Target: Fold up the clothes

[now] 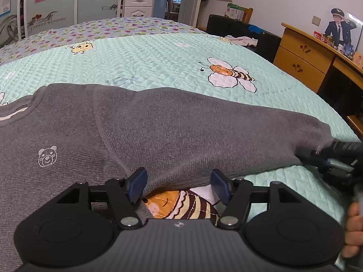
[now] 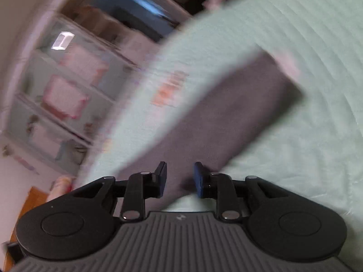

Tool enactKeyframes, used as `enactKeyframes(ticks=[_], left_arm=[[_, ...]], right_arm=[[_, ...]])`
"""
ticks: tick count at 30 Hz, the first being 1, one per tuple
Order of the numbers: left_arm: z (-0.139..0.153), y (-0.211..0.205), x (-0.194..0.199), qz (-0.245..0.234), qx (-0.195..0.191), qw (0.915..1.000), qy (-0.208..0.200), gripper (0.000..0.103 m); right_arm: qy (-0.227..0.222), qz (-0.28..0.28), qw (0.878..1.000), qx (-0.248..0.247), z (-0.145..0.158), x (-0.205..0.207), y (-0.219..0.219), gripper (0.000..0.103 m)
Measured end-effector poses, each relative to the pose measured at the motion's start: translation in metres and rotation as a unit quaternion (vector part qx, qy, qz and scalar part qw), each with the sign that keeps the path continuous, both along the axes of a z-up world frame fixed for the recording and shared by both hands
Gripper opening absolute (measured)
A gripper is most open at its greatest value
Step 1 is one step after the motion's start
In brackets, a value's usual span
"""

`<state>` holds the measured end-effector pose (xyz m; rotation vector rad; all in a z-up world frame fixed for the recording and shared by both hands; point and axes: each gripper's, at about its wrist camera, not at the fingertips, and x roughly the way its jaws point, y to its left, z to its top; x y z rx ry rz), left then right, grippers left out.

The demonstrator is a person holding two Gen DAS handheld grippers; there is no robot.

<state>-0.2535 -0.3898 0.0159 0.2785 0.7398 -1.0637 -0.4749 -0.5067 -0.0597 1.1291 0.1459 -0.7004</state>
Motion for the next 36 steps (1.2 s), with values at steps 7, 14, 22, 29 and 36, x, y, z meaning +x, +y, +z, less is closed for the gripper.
enactKeyframes(ticks=[7, 14, 22, 29, 36], left_arm=[[-0.001, -0.003, -0.004, -0.003, 0.003, 1.0000, -0.008, 0.071], [-0.001, -0.002, -0.003, 0.002, 0.000, 1.0000, -0.001, 0.071], [-0.003, -0.004, -0.006, 0.004, 0.001, 0.9999, -0.010, 0.071], [-0.004, -0.006, -0.010, 0.000, 0.007, 0.9997, -0.022, 0.074], [0.003, 0.003, 0.003, 0.019, -0.025, 0.9990, 0.033, 0.073]], right_arm=[[0.050, 0.000, 0.997, -0.057, 0.027, -0.004, 0.017, 0.018], [-0.002, -0.009, 0.999, -0.038, 0.002, -0.010, 0.014, 0.007], [0.029, -0.053, 0.996, -0.063, 0.002, -0.009, 0.023, 0.000], [0.066, -0.025, 0.988, -0.136, 0.026, -0.004, 0.058, 0.031], [0.026, -0.058, 0.995, -0.073, -0.005, -0.025, 0.040, 0.000]])
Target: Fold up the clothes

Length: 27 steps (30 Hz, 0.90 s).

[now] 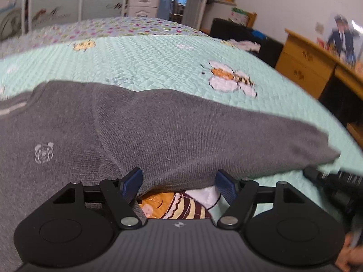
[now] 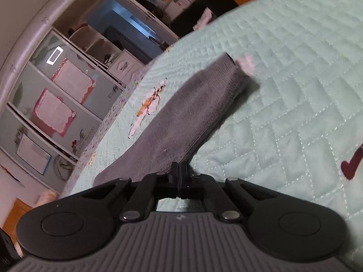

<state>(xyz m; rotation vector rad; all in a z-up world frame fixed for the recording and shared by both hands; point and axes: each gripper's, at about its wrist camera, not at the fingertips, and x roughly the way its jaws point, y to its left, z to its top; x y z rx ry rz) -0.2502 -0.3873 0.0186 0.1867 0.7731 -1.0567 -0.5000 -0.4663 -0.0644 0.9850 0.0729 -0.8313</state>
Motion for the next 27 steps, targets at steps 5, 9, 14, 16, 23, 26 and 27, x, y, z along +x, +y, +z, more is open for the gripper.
enactKeyframes(ticks=[5, 9, 14, 16, 23, 26, 27], left_arm=[[0.019, 0.028, -0.004, 0.000, -0.050, 0.9978, 0.042, 0.070], [0.022, 0.052, -0.009, -0.004, -0.062, 0.9960, 0.064, 0.070], [0.016, 0.066, -0.020, -0.007, -0.056, 0.9963, 0.064, 0.070], [0.013, 0.066, -0.025, -0.013, -0.051, 0.9968, 0.061, 0.070], [0.007, 0.064, -0.029, -0.010, -0.048, 0.9966, 0.066, 0.070], [0.016, 0.073, -0.030, -0.005, -0.055, 0.9967, 0.060, 0.070], [0.019, 0.076, -0.030, -0.001, -0.056, 0.9970, 0.053, 0.070]], right_arm=[[0.018, -0.022, 0.998, -0.057, 0.013, -0.003, 0.018, 0.008], [0.029, 0.001, 0.994, -0.103, 0.029, 0.004, 0.026, 0.008], [0.014, -0.005, 0.995, -0.102, 0.048, 0.003, 0.007, 0.018], [0.009, -0.017, 0.996, -0.088, 0.049, -0.001, -0.005, 0.028], [-0.064, -0.060, 0.996, 0.008, 0.003, -0.037, -0.033, 0.011], [-0.016, -0.065, 0.997, -0.023, 0.017, -0.027, -0.020, 0.016], [-0.001, -0.062, 0.997, -0.037, 0.024, -0.023, -0.013, 0.018]])
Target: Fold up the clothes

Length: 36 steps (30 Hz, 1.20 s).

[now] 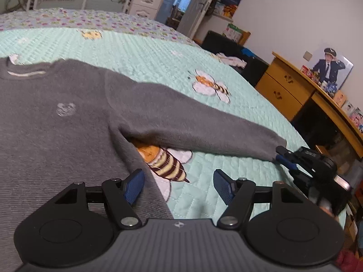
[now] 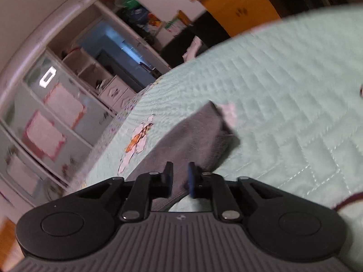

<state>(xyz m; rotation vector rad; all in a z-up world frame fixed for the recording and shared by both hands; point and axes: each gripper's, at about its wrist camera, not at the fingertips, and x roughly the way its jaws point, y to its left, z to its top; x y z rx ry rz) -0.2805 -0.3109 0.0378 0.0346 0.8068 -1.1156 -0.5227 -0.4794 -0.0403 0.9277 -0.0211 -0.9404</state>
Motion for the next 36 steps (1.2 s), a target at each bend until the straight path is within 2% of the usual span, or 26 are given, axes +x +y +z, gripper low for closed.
enactKeyframes(ticks=[3, 5, 6, 8, 11, 17, 19, 20, 21, 22, 23, 24, 25, 27, 29, 31, 33, 36], left_arm=[[0.005, 0.012, 0.000, 0.023, 0.017, 0.9989, -0.036, 0.069], [0.004, 0.024, 0.005, 0.033, 0.026, 0.9983, -0.040, 0.056], [0.003, 0.030, 0.008, 0.037, 0.028, 0.9982, -0.037, 0.052], [0.001, 0.046, 0.015, 0.046, 0.032, 0.9980, -0.028, 0.039], [-0.003, 0.069, 0.024, 0.058, 0.043, 0.9973, -0.015, 0.038], [-0.016, 0.095, 0.031, 0.056, 0.055, 0.9969, -0.006, 0.038], [-0.019, 0.098, 0.034, 0.055, 0.050, 0.9972, 0.001, 0.037], [-0.020, 0.100, 0.035, 0.055, 0.047, 0.9973, 0.005, 0.038], [-0.021, 0.101, 0.036, 0.055, 0.044, 0.9975, 0.009, 0.038], [-0.021, 0.102, 0.036, 0.053, 0.043, 0.9977, 0.010, 0.038], [-0.022, 0.103, 0.036, 0.049, 0.041, 0.9979, 0.010, 0.038], [-0.022, 0.104, 0.036, 0.046, 0.038, 0.9982, 0.009, 0.038], [-0.023, 0.105, 0.036, 0.044, 0.035, 0.9984, 0.008, 0.038], [-0.026, 0.107, 0.036, 0.039, 0.027, 0.9988, 0.008, 0.038], [-0.028, 0.110, 0.037, 0.039, 0.017, 0.9990, 0.014, 0.038], [-0.030, 0.112, 0.039, 0.039, 0.008, 0.9990, 0.022, 0.038], [-0.031, 0.113, 0.042, 0.038, 0.001, 0.9988, 0.032, 0.038], [-0.033, 0.115, 0.045, 0.037, -0.008, 0.9983, 0.043, 0.038]], right_arm=[[-0.026, 0.056, 0.998, -0.010, 0.006, 0.004, 0.024, 0.022], [-0.035, 0.117, 0.992, 0.012, 0.003, 0.015, 0.045, 0.023], [-0.035, 0.143, 0.989, 0.020, 0.002, 0.019, 0.055, 0.023], [-0.029, 0.198, 0.980, 0.014, 0.006, 0.035, 0.078, 0.023], [-0.032, 0.272, 0.962, 0.009, 0.017, 0.060, 0.107, 0.023], [-0.024, 0.390, 0.921, -0.006, 0.039, 0.106, 0.132, 0.024], [0.030, 0.380, 0.924, 0.022, 0.028, 0.116, 0.128, 0.024], [0.057, 0.375, 0.925, 0.036, 0.023, 0.120, 0.126, 0.014], [0.054, 0.367, 0.927, 0.047, 0.021, 0.118, 0.122, 0.002], [0.050, 0.359, 0.930, 0.057, 0.020, 0.116, 0.119, 0.002], [0.050, 0.351, 0.933, 0.055, 0.025, 0.114, 0.117, 0.004], [0.039, 0.336, 0.939, 0.058, 0.027, 0.112, 0.112, 0.014], [0.027, 0.321, 0.945, 0.061, 0.029, 0.110, 0.108, 0.031], [0.004, 0.291, 0.954, 0.066, 0.033, 0.106, 0.098, 0.044], [-0.030, 0.282, 0.952, 0.120, 0.022, 0.116, 0.076, 0.045], [-0.047, 0.267, 0.951, 0.151, 0.016, 0.128, 0.061, 0.045], [-0.084, 0.262, 0.944, 0.179, 0.009, 0.143, 0.048, 0.046], [-0.093, 0.270, 0.937, 0.203, 0.004, 0.166, 0.040, 0.046]])
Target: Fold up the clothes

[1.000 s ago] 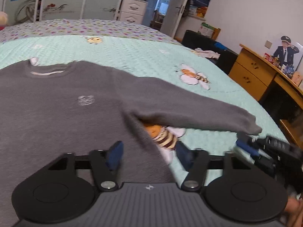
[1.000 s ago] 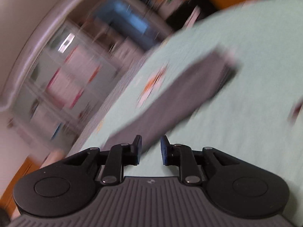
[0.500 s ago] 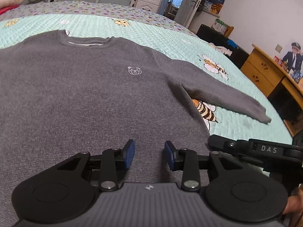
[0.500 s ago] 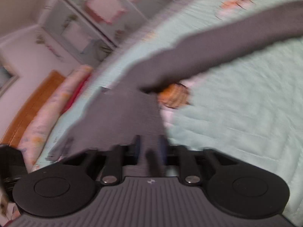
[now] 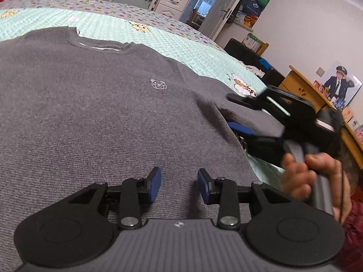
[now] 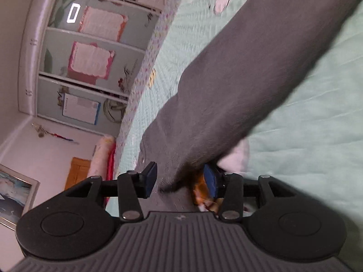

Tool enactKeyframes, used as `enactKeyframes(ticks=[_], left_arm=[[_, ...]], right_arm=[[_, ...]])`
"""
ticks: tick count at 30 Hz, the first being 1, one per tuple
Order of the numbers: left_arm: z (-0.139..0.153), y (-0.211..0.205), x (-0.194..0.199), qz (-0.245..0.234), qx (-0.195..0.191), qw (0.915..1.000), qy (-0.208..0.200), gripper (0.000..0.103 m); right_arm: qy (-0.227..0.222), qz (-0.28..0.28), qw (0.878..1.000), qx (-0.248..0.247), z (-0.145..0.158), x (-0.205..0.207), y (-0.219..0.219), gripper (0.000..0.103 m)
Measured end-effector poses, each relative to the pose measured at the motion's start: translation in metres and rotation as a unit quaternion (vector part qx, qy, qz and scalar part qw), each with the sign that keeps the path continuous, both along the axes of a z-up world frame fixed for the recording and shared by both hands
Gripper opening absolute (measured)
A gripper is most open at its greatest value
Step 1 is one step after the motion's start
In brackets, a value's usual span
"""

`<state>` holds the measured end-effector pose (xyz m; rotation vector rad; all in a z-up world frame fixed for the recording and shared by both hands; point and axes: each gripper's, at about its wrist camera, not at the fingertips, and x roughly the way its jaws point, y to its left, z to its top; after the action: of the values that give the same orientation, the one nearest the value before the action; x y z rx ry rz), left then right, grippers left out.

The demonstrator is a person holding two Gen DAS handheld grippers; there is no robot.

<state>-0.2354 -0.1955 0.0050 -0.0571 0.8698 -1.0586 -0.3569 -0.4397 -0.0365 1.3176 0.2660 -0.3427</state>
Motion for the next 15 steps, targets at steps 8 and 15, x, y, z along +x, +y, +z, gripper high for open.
enactKeyframes(ticks=[8, 15], left_arm=[[-0.001, 0.001, -0.004, -0.006, 0.000, 0.9999, -0.016, 0.038], [-0.003, 0.001, -0.006, -0.006, 0.004, 0.9995, -0.031, 0.039]], right_arm=[[0.035, 0.006, 0.999, -0.041, 0.000, 0.017, -0.001, 0.007], [0.060, 0.020, 0.989, -0.133, -0.001, 0.024, -0.002, 0.002]])
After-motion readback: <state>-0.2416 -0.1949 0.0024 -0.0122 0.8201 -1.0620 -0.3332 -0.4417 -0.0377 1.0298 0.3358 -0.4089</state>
